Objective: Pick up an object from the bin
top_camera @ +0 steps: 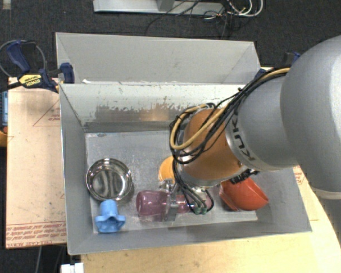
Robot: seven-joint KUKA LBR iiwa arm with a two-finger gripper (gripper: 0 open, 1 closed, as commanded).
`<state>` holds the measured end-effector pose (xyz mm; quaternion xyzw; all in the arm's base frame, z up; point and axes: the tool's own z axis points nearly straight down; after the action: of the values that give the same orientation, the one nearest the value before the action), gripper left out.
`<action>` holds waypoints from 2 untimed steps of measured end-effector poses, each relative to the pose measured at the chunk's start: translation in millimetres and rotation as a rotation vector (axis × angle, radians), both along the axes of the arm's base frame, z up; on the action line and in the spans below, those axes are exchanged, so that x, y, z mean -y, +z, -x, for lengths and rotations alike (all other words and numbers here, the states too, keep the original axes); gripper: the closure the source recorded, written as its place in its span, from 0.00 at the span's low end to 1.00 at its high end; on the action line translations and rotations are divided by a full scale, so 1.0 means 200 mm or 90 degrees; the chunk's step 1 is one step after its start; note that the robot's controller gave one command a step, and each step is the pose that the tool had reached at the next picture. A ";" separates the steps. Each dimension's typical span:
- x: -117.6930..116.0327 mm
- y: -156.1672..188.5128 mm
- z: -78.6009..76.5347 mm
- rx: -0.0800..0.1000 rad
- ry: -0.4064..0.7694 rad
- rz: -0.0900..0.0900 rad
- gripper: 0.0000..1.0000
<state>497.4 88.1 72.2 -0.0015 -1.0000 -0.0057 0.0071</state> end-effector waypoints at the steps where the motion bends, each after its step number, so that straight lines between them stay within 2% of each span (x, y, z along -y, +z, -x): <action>1: -0.03 0.41 -0.01 0.022 0.042 -0.003 1.00; 2: -0.01 0.52 0.01 0.007 0.034 -0.002 1.00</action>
Offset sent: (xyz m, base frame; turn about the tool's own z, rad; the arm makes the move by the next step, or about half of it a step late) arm -0.0049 -0.0008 0.1273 -0.0408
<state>494.4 90.7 176.9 0.0252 -0.9997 -0.0070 0.0018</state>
